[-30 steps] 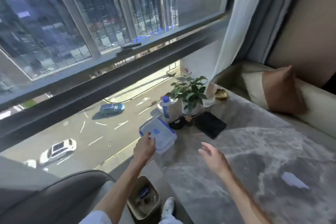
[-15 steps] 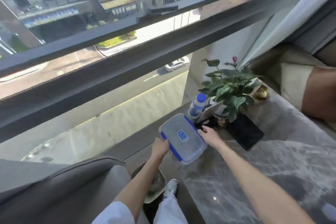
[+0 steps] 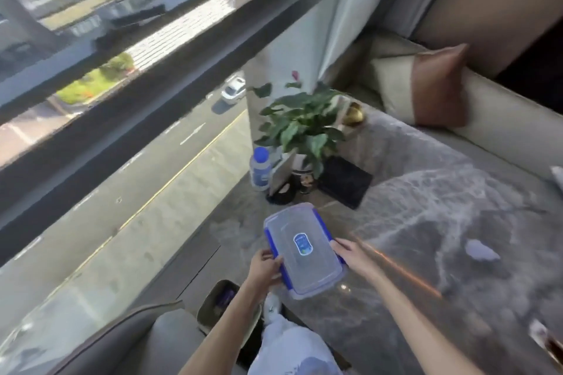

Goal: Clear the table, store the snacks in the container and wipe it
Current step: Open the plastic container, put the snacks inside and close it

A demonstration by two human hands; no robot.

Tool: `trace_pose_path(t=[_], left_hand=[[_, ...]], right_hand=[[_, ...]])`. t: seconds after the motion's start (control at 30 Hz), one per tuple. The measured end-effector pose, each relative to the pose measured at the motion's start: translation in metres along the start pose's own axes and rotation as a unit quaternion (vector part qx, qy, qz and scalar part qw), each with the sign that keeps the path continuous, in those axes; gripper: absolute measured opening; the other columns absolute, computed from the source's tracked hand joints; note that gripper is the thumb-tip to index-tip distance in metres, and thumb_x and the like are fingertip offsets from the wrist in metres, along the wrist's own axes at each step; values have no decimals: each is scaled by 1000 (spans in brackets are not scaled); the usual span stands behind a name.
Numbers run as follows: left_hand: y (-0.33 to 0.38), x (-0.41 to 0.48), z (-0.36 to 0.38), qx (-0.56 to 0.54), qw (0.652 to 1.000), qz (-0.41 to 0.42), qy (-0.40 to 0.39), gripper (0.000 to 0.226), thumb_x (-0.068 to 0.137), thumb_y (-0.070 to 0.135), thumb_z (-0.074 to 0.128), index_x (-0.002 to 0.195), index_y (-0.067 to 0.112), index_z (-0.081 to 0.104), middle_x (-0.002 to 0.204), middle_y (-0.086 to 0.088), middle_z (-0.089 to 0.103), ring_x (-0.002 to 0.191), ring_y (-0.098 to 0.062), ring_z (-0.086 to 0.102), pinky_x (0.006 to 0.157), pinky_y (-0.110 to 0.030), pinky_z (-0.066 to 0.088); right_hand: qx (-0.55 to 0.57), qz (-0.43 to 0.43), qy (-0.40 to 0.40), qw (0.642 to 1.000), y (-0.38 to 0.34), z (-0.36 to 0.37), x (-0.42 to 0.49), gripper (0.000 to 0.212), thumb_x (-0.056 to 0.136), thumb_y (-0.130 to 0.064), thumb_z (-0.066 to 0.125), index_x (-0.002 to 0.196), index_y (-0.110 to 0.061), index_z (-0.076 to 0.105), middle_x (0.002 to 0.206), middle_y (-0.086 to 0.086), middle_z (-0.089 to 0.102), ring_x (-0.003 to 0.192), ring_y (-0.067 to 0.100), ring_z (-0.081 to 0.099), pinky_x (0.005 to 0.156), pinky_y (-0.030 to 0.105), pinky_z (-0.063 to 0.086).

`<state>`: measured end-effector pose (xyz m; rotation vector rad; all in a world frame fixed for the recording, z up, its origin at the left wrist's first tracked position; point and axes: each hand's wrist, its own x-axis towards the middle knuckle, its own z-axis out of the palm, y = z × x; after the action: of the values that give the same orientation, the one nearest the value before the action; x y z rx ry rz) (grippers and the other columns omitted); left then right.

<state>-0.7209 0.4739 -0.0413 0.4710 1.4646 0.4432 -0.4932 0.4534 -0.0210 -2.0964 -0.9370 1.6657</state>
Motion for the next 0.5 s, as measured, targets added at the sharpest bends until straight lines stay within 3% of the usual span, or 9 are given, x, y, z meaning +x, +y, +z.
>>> trace_pose_path(t=[0.1, 0.17, 0.27, 0.37, 0.5], left_hand=[[-18, -4, 62, 64, 995, 1, -76, 28, 88, 7, 63, 114, 4, 54, 100, -9, 58, 73, -19, 61, 56, -34, 57], [-33, -12, 111, 105, 986, 3, -131, 23, 89, 7, 62, 111, 10, 55, 97, -6, 61, 72, -18, 60, 56, -31, 56], [-66, -31, 184, 148, 970, 3, -193, 29, 89, 7, 62, 117, 9, 54, 96, -8, 61, 68, -17, 59, 59, -31, 55], [-106, -55, 245, 164, 959, 4, -229, 22, 88, 6, 62, 107, 16, 55, 84, -3, 62, 63, -14, 57, 58, -29, 53], [-157, -79, 305, 176, 953, -5, -247, 30, 76, 11, 69, 103, 18, 60, 67, 11, 71, 54, -8, 62, 53, -25, 53]], right_hand=[[75, 44, 46, 995, 71, -46, -45, 30, 97, -16, 49, 117, 4, 60, 107, 8, 64, 59, -10, 61, 59, 7, 47], [128, 56, 73, 987, 119, -75, -77, 26, 97, -13, 49, 114, 3, 61, 105, 8, 63, 50, -11, 58, 50, 7, 46], [196, 92, 141, 966, 195, -116, -114, 23, 95, -19, 53, 111, -5, 64, 100, 4, 67, 55, -11, 61, 51, 8, 46], [248, 107, 189, 944, 258, -144, -148, 29, 92, -32, 58, 111, -12, 67, 93, -4, 71, 69, -2, 63, 57, 15, 46], [325, 129, 217, 911, 326, -168, -176, 23, 92, -30, 58, 111, -18, 64, 96, 2, 68, 77, 7, 61, 54, 16, 49]])
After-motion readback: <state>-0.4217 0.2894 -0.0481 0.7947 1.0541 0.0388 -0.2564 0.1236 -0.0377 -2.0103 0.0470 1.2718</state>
